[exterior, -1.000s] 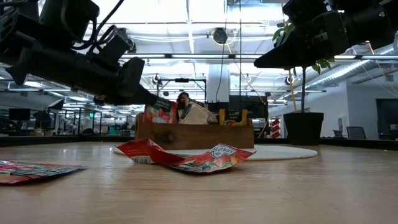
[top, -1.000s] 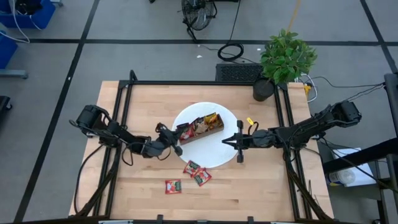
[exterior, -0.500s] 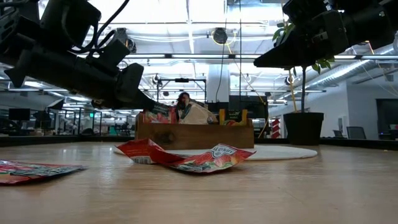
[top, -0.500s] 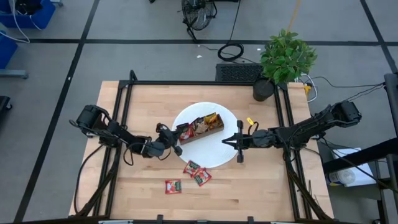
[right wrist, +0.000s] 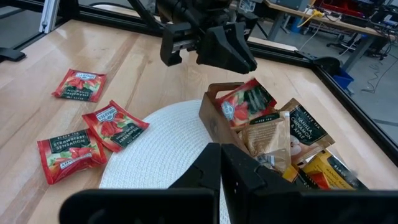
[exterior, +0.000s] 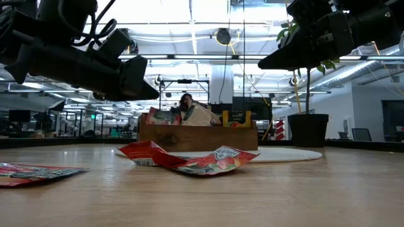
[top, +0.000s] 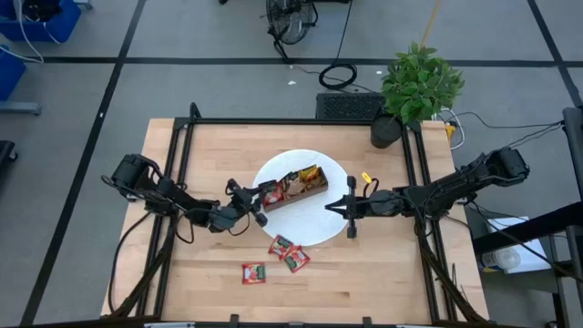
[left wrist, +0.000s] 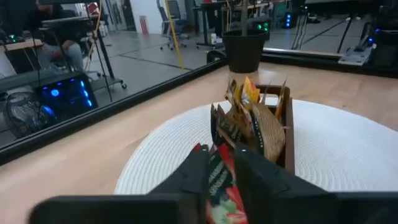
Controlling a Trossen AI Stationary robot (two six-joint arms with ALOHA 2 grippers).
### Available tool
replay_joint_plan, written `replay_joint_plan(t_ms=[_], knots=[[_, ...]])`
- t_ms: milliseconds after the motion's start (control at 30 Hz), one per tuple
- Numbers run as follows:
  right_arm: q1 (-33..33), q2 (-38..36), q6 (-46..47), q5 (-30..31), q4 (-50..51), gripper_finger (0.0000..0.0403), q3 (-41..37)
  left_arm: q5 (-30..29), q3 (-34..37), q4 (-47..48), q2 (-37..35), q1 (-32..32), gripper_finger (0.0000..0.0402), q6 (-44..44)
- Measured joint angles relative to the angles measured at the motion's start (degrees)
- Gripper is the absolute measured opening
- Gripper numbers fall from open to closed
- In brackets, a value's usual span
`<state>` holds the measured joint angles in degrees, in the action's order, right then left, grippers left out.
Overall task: Pick & Place Tea
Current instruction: Put the red tea bag into the left section of the wooden organizer
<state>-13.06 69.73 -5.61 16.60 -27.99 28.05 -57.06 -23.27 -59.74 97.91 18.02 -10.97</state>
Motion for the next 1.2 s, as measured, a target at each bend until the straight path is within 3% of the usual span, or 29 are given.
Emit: replay_joint_plan(t_ms=[333,567,600,667,767,833,933,1000,1200], knots=[[0.0,0.0,0.2,0.0,0.0,0.0,0.0,0.0,0.0,2.6,-0.5,0.5,0.0189,1.6],[0.0,0.0,0.3,-0.1,0.2,0.0,0.0,4.1,-1.2,7.3,-11.1,6.2,0.0238,13.2],[0.0,0.0,0.3,-0.1,0.4,0.0,0.0,5.3,-3.0,13.1,-13.3,7.5,0.0242,13.3],[0.0,0.0,0.3,-0.2,0.4,0.0,0.0,8.0,-9.0,33.4,-16.8,9.6,0.0245,8.9],[0.0,0.0,0.2,-0.1,0.4,0.0,0.0,18.6,-23.5,69.4,-16.3,10.8,0.0246,-8.2],[0.0,0.0,0.2,-0.1,0.4,0.0,0.0,27.6,-33.1,85.7,-12.3,11.1,0.0246,-16.6],[0.0,0.0,0.0,-0.1,0.3,0.0,0.0,39.2,-43.6,97.9,-6.1,13.3,0.0246,-19.3],[0.0,0.0,0.0,-0.1,0.5,0.0,0.0,44.4,-49.4,101.2,-1.9,14.8,0.0246,-19.9],[0.0,0.0,0.0,-0.1,0.4,0.0,0.0,57.8,-59.1,116.4,10.2,16.7,0.0246,-27.4]])
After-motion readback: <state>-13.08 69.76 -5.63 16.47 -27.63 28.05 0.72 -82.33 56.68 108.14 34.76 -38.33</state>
